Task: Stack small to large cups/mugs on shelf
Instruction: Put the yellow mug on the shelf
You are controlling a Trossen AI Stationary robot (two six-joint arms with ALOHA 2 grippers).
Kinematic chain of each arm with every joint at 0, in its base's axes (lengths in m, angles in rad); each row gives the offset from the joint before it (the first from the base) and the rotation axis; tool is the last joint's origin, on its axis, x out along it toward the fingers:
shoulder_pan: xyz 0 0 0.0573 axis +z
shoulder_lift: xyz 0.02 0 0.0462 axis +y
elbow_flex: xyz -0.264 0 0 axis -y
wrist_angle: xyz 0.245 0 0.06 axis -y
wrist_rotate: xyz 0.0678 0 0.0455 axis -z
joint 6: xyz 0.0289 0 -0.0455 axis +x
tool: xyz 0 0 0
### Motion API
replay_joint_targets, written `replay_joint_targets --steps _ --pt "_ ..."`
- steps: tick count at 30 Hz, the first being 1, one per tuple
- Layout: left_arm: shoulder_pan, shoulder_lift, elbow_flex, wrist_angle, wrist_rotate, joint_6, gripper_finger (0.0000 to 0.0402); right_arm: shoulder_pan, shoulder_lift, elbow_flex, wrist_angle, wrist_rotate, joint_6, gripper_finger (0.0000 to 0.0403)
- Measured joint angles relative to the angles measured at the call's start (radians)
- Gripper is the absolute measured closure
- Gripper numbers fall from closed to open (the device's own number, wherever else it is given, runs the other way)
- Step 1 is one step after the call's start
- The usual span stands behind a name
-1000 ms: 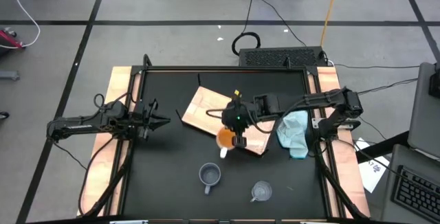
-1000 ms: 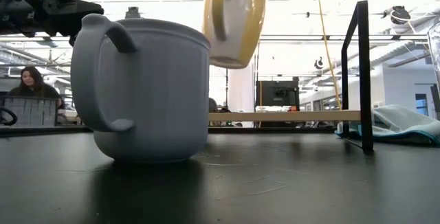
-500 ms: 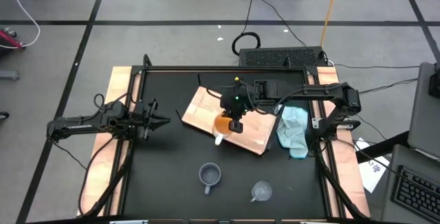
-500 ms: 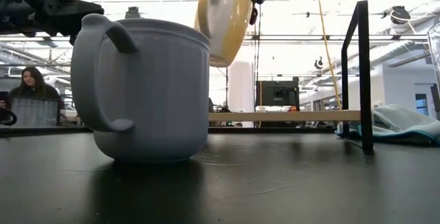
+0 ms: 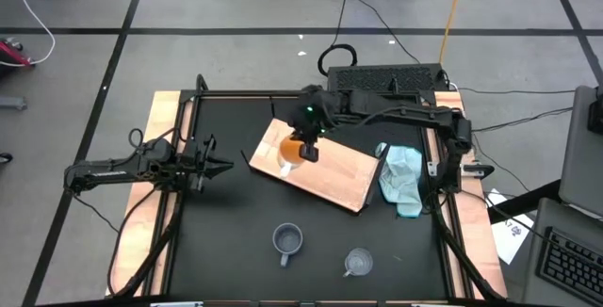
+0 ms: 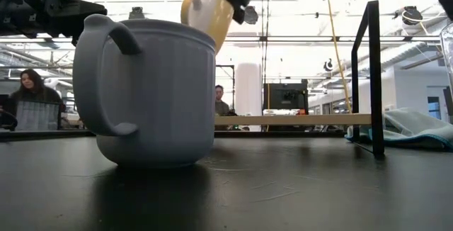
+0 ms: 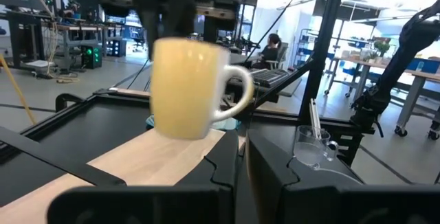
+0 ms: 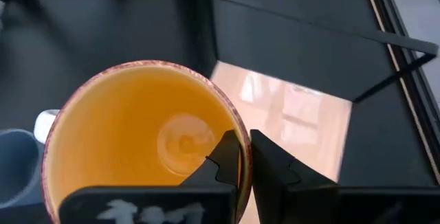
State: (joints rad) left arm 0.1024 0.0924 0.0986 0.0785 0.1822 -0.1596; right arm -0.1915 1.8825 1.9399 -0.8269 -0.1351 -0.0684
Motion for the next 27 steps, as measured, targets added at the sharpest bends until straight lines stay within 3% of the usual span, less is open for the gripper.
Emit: replay_joint_targets --steps 10,27 --pt "0.0 0.0 0.0 0.003 0.0 0.008 0.0369 -0.065 0.219 0.242 -0.156 0.002 -0.03 0.0395" --pt "0.0 0.0 0.0 0.006 0.0 0.019 0.0369 -0.101 0.322 0.263 -0.088 0.0 -0.071 0.0395"
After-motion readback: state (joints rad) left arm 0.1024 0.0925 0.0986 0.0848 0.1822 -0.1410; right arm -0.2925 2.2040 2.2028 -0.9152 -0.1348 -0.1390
